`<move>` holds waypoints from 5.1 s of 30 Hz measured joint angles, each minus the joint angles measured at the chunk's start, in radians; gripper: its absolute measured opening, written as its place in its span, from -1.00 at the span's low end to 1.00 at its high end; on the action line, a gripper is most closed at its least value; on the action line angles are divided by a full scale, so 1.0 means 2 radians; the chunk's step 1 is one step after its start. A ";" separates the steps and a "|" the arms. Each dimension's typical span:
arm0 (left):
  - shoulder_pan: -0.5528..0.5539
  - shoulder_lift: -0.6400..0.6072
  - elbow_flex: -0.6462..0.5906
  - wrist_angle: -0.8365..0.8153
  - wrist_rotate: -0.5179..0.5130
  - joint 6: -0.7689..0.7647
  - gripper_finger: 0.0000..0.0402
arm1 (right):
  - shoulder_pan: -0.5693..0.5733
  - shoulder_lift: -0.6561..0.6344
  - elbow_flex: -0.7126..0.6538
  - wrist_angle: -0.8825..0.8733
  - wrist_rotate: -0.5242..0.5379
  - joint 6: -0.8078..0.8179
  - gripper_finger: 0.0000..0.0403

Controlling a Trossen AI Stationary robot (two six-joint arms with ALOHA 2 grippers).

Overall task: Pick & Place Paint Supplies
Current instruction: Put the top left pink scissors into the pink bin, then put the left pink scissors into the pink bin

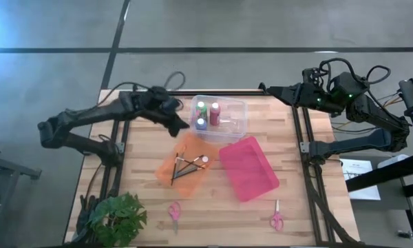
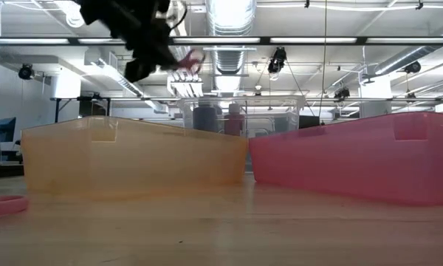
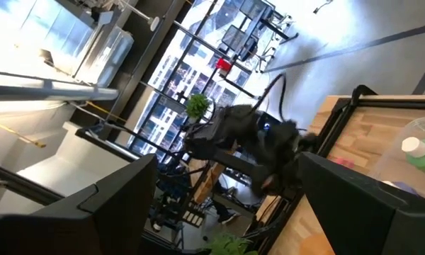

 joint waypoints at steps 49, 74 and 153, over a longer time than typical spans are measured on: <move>-0.240 0.345 0.279 0.121 -0.165 0.050 -0.52 | 0.000 -0.022 0.000 -0.026 -0.015 -0.006 0.66; -0.477 0.206 0.223 -0.236 -0.125 0.263 -0.51 | 0.000 -0.028 -0.001 -0.026 -0.022 -0.002 0.66; -0.565 0.253 -0.039 0.044 -0.205 0.082 -0.51 | 0.000 -0.009 -0.001 -0.025 0.010 -0.013 0.66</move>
